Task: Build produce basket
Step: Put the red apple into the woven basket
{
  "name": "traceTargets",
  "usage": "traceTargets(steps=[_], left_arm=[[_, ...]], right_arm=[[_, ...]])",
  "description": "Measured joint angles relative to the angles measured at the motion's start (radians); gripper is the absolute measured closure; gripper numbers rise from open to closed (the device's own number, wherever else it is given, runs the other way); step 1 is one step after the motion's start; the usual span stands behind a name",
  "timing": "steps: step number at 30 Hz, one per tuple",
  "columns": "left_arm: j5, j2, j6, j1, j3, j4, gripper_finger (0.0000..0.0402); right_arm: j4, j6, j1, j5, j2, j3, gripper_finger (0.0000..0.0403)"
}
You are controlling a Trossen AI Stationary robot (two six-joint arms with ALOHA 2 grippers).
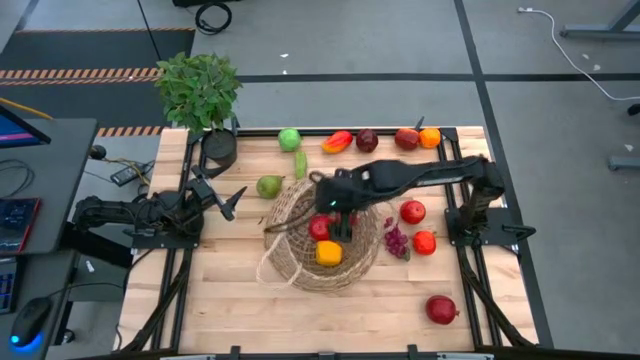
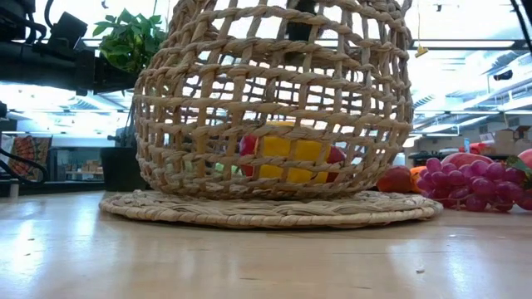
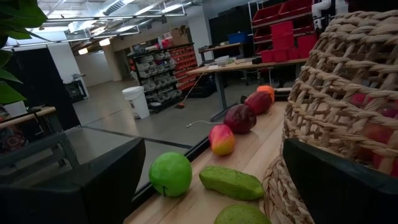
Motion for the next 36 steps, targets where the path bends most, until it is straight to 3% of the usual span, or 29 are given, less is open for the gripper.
traceTargets(steps=[8,15,21,28,32,36], left_arm=[[0.0,0.0,0.0,0.0,0.0,0.0,0.0014],[0.0,0.0,0.0,0.0,0.0,0.0,0.0014],[0.0,0.0,0.0,0.0,0.0,0.0,0.0014],[0.0,0.0,0.0,0.0,0.0,0.0,0.0014],[0.0,0.0,0.0,0.0,0.0,0.0,0.0014],[0.0,0.0,0.0,0.0,0.0,0.0,0.0014]], right_arm=[[0.189,-0.011,-0.005,0.203,-0.165,-0.011,0.0017],[0.142,0.149,-0.069,0.331,-0.301,-0.011,0.0024],[0.071,0.273,-0.146,0.335,-0.39,-0.011,0.003],[-0.068,0.292,-0.205,0.365,-0.439,-0.021,0.0031],[0.004,0.285,-0.228,0.359,-0.492,-0.144,0.0031],[0.206,0.255,-0.279,0.287,-0.575,-0.365,0.0036]])
